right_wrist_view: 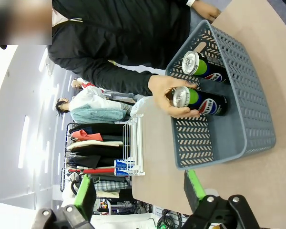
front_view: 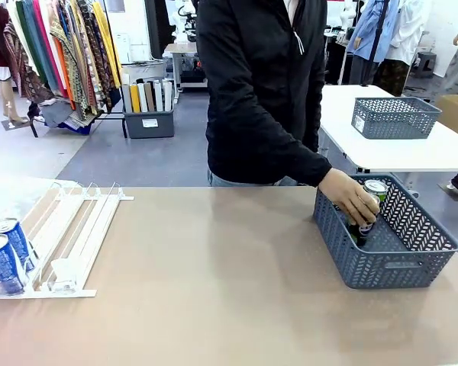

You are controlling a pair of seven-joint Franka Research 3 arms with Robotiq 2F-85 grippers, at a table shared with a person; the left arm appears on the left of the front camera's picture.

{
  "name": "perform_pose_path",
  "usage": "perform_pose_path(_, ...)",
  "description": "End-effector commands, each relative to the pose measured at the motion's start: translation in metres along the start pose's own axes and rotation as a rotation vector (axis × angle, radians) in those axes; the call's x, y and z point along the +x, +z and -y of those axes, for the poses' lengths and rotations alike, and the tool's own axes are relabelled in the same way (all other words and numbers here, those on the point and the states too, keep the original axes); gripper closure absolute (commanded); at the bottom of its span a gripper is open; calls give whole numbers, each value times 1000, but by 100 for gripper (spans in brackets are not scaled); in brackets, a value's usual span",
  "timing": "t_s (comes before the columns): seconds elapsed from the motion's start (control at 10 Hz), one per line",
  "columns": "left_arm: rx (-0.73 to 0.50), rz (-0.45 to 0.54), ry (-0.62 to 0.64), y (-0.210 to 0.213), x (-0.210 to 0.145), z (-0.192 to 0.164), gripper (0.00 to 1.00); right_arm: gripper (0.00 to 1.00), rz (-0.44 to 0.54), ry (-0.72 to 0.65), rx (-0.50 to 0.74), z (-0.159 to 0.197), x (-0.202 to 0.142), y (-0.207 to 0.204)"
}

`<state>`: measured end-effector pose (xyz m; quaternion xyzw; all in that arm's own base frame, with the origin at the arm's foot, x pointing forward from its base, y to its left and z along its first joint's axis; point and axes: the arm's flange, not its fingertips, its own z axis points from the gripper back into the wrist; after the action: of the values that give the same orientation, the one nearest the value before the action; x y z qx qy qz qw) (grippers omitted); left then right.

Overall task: Retrieve and store the cans from the dispenser.
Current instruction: Pick up one can from the Automatic Can Dispenser and place it in the middle of the table.

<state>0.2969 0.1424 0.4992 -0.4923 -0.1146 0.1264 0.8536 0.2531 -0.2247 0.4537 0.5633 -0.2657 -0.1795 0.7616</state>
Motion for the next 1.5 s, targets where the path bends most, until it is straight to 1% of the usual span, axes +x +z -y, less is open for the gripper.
perform_pose_path(0.0, -9, -4, -3, 1, -2, 1, 0, 0, 5, -2, 19, -4, 0, 0)
perform_pose_path(0.3, -1, -1, 0, 0, 0, 0, 0, 0, 5, -2, 19, -4, 0, 0)
perform_pose_path(0.4, 354, 23, -47, -11, 6, 2, 0, 0, 5, -2, 19, -4, 0, 0)
perform_pose_path(0.5, 690, -68, -208, -21, 7, 2, 0, 0, 5, -2, 19, -4, 0, 0)
perform_pose_path(0.6, 885, -102, -322, -27, 6, 7, 0, 0, 5, -2, 19, -4, 0, 0)
perform_pose_path(0.7, 989, -50, -359, -34, 7, 13, 0, 0, 5, -2, 19, -4, 0, 0)
perform_pose_path(0.8, 1018, -106, -445, -43, 8, 21, 0, 0, 5, -2, 19, -4, 0, 0)
perform_pose_path(0.9, 1025, -87, -519, -58, 11, 30, 0, 0, 5, -2, 19, -4, 0, 0)
perform_pose_path(1.0, 972, -23, -537, -71, 18, 39, 0, 0, 5, -2, 19, -4, 0, 0)
perform_pose_path(1.1, 895, -102, -383, -47, 16, 32, 0, 0, 5, -2, 19, -4, 0, 0)
perform_pose_path(1.3, 895, -102, -383, -47, 16, 32, 0, 0, 5, -2, 19, -4, 0, 0)
perform_pose_path(1.4, 938, -100, -453, -59, 16, 41, 0, 0, 5, -2, 19, -4, 0, 0)
